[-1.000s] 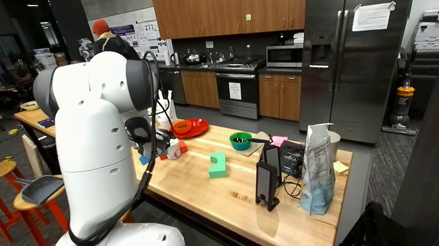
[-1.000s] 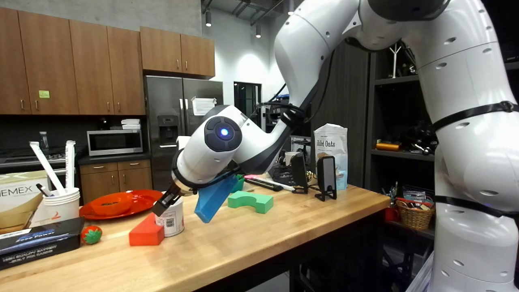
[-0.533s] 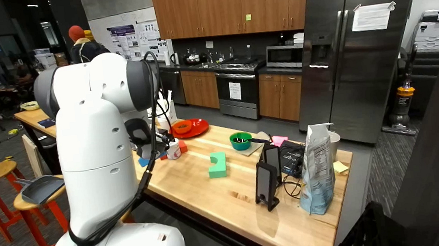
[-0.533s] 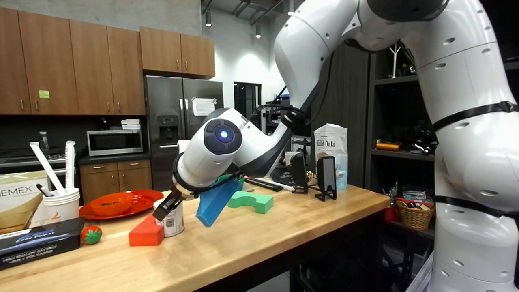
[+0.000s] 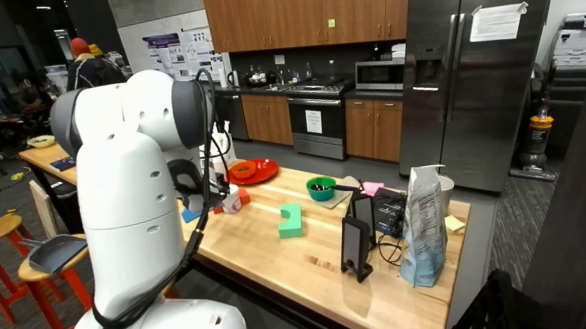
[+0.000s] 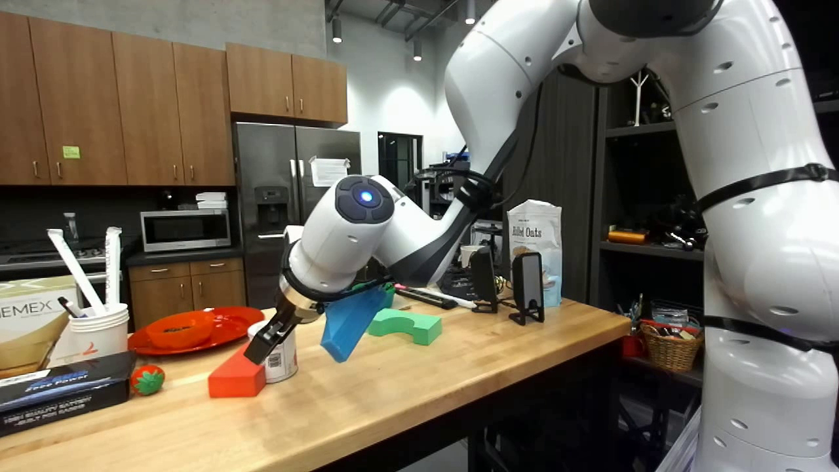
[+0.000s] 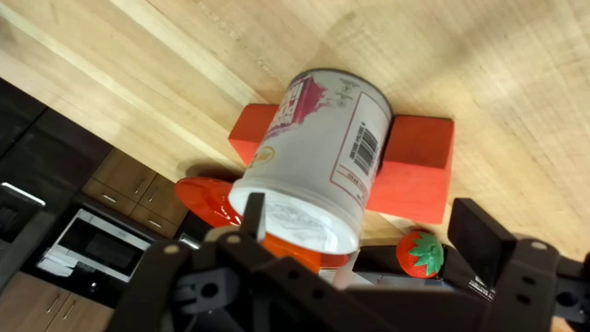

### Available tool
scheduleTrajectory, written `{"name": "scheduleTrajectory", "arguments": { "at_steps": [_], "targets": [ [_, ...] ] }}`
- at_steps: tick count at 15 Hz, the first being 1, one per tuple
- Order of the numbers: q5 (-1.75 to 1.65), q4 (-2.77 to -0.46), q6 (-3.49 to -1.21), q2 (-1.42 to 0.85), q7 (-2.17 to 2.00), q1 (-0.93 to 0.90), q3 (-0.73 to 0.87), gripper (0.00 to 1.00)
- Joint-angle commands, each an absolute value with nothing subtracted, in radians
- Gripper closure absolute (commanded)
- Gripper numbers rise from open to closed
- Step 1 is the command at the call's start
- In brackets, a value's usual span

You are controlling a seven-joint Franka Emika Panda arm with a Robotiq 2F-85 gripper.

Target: Push the tin to the left

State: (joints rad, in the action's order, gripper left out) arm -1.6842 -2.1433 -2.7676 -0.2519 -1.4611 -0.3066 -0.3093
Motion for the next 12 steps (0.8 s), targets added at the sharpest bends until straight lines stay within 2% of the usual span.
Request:
{"name": "scheduleTrajectory", "arguments": {
  "at_steps": [1, 7, 12],
  "targets": [
    [-1.581, -2.16, -2.87, -0.244, -1.385, -0.273, -0.308, 0.0],
    [-1.423, -2.177, -2.92, -0.245, -1.278, -0.259, -0.312, 0.0],
    [-1.515, -2.142, -2.886, -0.235, -1.42, -0.284, -0.297, 0.0]
  ]
}}
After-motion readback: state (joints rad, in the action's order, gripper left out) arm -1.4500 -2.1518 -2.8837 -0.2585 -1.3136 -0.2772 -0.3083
